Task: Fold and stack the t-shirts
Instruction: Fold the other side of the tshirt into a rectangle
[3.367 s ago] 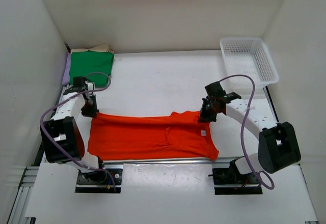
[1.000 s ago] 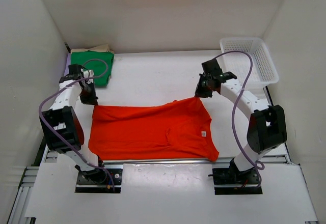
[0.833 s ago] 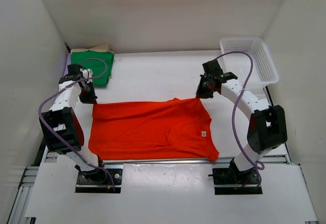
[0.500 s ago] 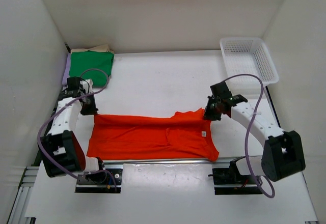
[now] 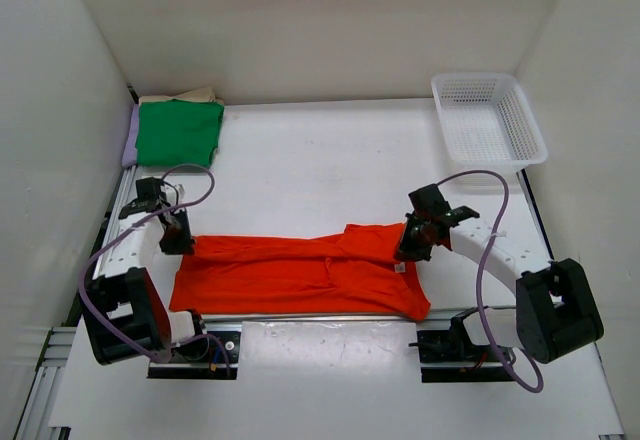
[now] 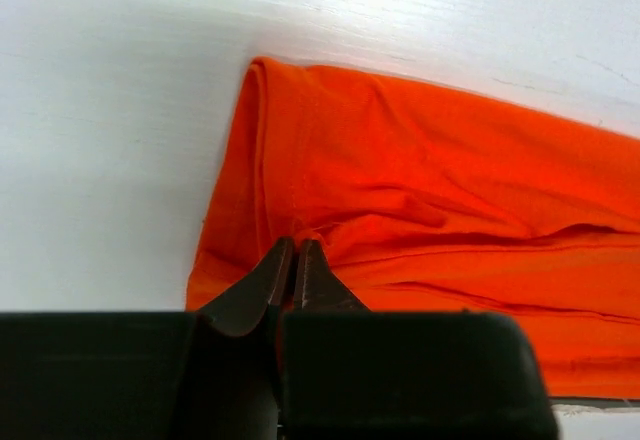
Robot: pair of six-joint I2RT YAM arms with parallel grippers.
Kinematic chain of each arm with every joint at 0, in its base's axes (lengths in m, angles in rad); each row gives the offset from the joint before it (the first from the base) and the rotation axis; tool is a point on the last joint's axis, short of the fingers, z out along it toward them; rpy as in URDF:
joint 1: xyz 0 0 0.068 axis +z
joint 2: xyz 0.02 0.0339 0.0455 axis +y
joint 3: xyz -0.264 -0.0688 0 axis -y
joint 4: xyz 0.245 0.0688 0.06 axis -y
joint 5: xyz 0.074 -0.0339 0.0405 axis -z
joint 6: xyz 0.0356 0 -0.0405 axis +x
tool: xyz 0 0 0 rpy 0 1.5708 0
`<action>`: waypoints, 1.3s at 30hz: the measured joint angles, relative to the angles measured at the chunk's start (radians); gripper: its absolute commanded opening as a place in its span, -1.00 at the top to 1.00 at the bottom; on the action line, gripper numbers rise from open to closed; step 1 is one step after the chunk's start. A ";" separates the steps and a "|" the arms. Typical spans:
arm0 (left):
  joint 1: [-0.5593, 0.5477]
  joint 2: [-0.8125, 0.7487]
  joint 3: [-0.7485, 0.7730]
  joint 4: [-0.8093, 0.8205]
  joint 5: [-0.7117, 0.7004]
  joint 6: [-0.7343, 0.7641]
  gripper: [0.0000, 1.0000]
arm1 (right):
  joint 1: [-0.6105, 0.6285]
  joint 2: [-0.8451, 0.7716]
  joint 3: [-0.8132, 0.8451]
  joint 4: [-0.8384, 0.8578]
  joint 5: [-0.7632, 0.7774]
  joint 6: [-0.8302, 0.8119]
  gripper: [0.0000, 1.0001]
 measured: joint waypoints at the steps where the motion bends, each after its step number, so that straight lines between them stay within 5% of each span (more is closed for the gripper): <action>1: 0.005 0.000 0.005 0.000 -0.003 0.000 0.79 | 0.000 0.000 0.000 0.000 0.001 0.000 0.99; 9: 0.019 0.013 0.090 0.018 -0.015 0.000 0.79 | 0.001 -0.009 0.036 -0.021 0.031 -0.002 0.99; 16: 0.026 -0.021 0.015 0.030 -0.015 0.000 0.68 | 0.001 -0.040 0.017 -0.013 0.024 -0.003 0.99; 20: 0.027 -0.068 -0.068 0.021 -0.021 0.000 0.61 | 0.003 -0.026 -0.033 -0.005 -0.006 -0.009 0.61; 22: 0.032 -0.086 -0.095 0.018 -0.027 0.000 0.53 | 0.004 -0.011 -0.046 -0.008 -0.010 -0.019 0.57; 34: 0.039 -0.106 -0.105 -0.022 -0.111 0.001 -0.30 | 0.007 -0.084 -0.028 -0.087 0.003 -0.084 0.18; 36: 0.039 -0.116 -0.085 -0.049 -0.136 0.003 -0.58 | 0.000 -0.116 -0.008 -0.100 0.009 -0.090 0.09; 37: 0.042 -0.125 -0.069 -0.060 -0.147 0.002 -0.94 | -0.008 -0.129 0.004 -0.106 0.012 -0.092 0.05; 39: 0.046 -0.140 -0.016 -0.084 -0.164 0.004 -1.00 | -0.038 -0.142 0.031 -0.114 0.016 -0.098 0.02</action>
